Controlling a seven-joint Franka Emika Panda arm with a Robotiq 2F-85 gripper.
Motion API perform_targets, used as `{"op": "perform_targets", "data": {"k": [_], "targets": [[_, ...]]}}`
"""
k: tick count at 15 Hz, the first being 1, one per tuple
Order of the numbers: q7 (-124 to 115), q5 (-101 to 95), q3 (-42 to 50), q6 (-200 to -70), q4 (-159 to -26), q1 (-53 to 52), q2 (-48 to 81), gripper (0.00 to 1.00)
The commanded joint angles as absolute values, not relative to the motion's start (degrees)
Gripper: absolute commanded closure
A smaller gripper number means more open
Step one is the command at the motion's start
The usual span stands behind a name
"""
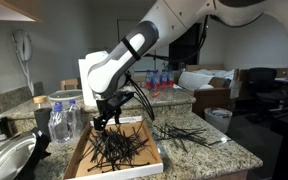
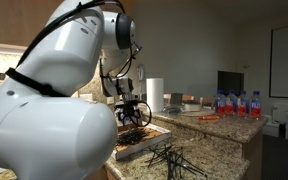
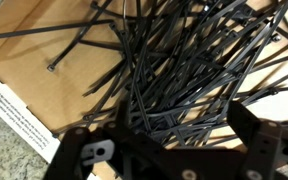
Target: Remove the black objects from the box
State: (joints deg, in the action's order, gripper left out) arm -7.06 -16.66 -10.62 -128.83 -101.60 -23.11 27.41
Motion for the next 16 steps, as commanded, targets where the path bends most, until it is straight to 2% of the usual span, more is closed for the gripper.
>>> {"op": "perform_targets", "data": {"k": [1,6,13,14,16], "targets": [[-14.78,-18.12,-8.12,-126.01,-97.99,-25.96,31.68,0.00],[-27.40,-15.26,-5.43,-121.51,-95.60,-27.39,34.81,0.00],[-32.50,-7.35,-5.97,-124.11,-96.13,-26.20,36.83,0.00],[-32.42,-6.61,-6.02,-124.24,-96.15,-26.15,36.75,0.25],[-32.74,-6.16,-5.75,-124.20,-96.26,-26.42,36.39,0.32]]}}
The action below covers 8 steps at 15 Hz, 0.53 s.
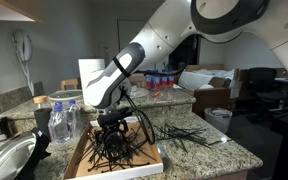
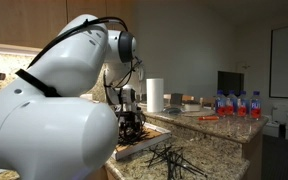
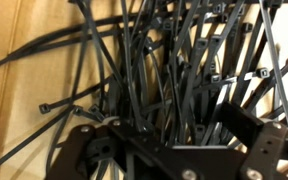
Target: Remove the black objects from the box
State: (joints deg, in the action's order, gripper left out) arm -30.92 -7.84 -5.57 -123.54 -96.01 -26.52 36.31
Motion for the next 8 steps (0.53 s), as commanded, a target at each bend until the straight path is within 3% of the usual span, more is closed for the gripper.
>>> {"op": "perform_targets", "data": {"k": [1,8], "targets": [[-32.71,-5.94,-5.71,-124.05,-96.19,-26.43,36.35,0.40],[-33.30,-7.16,-5.20,-122.13,-95.46,-27.34,35.39,0.84]]}}
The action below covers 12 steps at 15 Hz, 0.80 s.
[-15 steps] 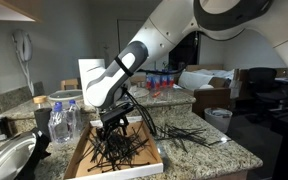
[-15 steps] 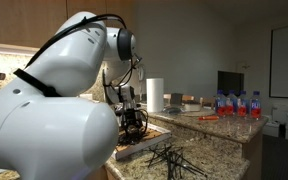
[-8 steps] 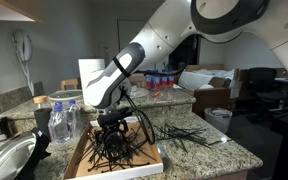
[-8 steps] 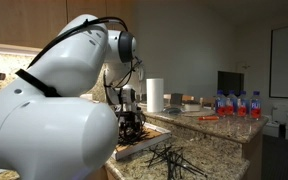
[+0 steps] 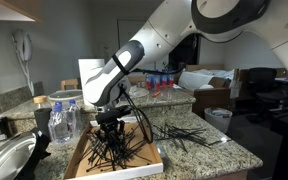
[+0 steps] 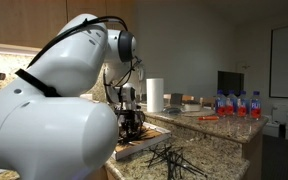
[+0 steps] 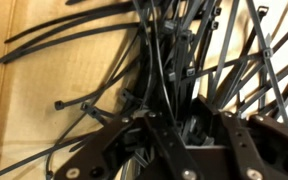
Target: Remove the black objects from the box
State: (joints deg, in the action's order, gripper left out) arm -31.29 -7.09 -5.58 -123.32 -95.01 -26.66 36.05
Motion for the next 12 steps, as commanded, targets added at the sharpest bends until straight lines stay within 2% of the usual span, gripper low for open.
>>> {"op": "perform_targets", "data": {"k": [1,4,12], "targets": [[-33.31,-7.23,-5.24,-121.84,-95.25,-27.46,35.32,0.90],[-32.68,-6.77,-5.68,-121.46,-95.14,-27.45,35.54,0.97],[-31.43,-7.08,-6.04,-122.26,-98.36,-27.05,31.81,0.94]]}}
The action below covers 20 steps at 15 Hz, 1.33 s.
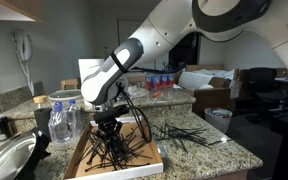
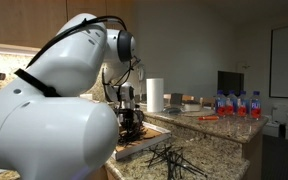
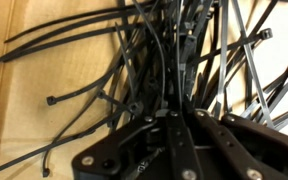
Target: Remove the black objects from the box
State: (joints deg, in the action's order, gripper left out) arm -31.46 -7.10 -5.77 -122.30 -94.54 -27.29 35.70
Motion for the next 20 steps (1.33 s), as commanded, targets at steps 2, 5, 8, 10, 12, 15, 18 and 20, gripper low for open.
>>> {"op": "perform_targets", "data": {"k": [2,5,8,10,12,15,18,20], "targets": [[-31.17,-7.71,-5.93,-121.76,-99.26,-27.06,29.78,0.93],[-30.66,-8.36,-6.07,-120.46,-100.72,-26.68,25.77,0.91],[-28.90,-8.05,-6.81,-118.62,-102.42,-25.68,21.78,0.91],[-27.46,-8.08,-7.20,-117.12,-102.94,-25.09,19.61,0.92],[-25.63,-7.68,-7.73,-116.20,-103.65,-24.10,17.55,0.92],[-23.48,-6.96,-8.62,-115.62,-104.43,-22.72,15.62,0.91],[-25.85,-8.12,-8.99,-118.55,-104.97,-22.85,16.19,0.68],[-26.42,-9.03,-9.25,-121.64,-104.89,-23.38,18.04,0.61]]}}
